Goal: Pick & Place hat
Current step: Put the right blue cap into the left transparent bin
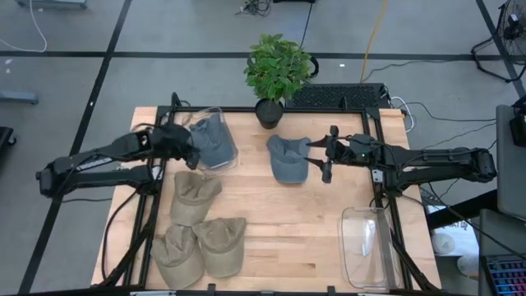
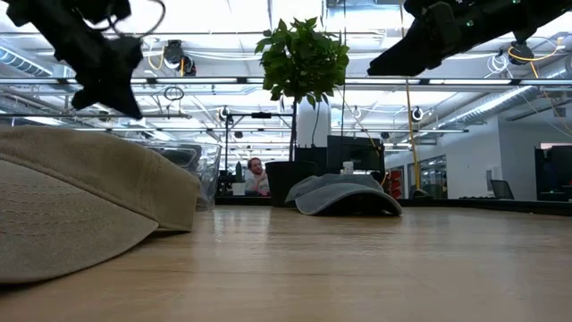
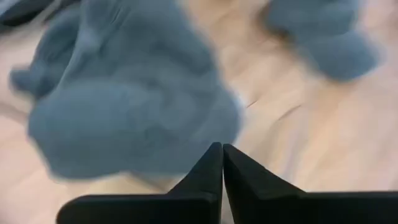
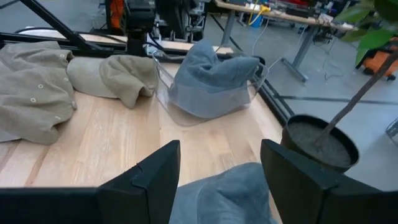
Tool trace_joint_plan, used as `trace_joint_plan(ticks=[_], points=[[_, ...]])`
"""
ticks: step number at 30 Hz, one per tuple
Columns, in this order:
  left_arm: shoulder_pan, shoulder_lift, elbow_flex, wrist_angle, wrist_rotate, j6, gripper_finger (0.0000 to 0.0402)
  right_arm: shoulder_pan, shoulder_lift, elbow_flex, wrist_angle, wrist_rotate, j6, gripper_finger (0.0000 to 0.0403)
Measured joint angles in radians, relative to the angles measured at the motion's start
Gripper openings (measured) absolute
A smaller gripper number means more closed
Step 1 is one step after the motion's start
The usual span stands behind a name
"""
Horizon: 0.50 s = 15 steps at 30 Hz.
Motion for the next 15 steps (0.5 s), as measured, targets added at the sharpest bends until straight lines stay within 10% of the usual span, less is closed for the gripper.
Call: trace_joint_plan(ticks=[15], points=[[0.046, 0.318, 0.000, 0.004, -0.353, -0.047, 0.0011, 0.000, 0.000, 0.000, 0.029, 0.000, -0.001, 0.0210]])
